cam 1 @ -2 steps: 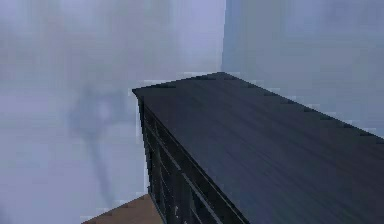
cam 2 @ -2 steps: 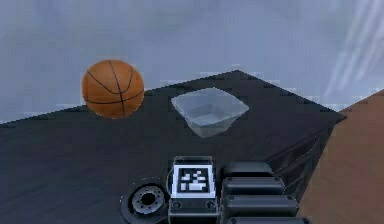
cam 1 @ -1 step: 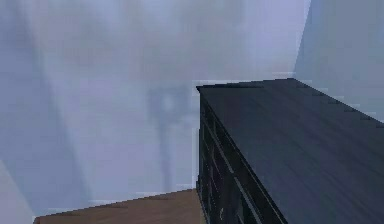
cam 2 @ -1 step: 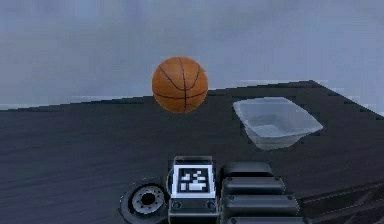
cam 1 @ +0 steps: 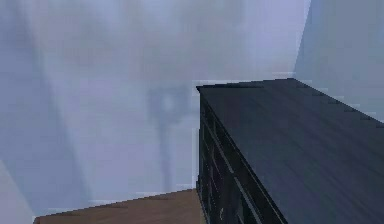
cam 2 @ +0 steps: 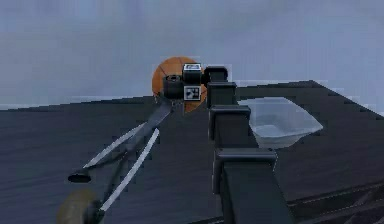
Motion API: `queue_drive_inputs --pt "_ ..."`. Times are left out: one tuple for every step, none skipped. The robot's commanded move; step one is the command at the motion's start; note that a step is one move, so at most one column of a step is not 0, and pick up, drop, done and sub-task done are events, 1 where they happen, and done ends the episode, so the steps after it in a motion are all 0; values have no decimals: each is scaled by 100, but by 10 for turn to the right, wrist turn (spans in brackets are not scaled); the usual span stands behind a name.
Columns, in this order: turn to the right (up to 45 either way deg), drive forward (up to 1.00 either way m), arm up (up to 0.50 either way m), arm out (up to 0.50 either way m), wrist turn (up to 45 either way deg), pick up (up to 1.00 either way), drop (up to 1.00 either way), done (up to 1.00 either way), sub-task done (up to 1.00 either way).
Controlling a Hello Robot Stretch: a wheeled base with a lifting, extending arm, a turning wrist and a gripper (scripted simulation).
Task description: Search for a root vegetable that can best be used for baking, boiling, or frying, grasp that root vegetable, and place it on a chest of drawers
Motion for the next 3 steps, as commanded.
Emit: queue_drive_inputs --pt "0 0 0 0 450 0 0 0 0" --pt "0 0 0 0 420 0 0 0 0" --pt "0 0 -12 0 0 0 0 0 0"
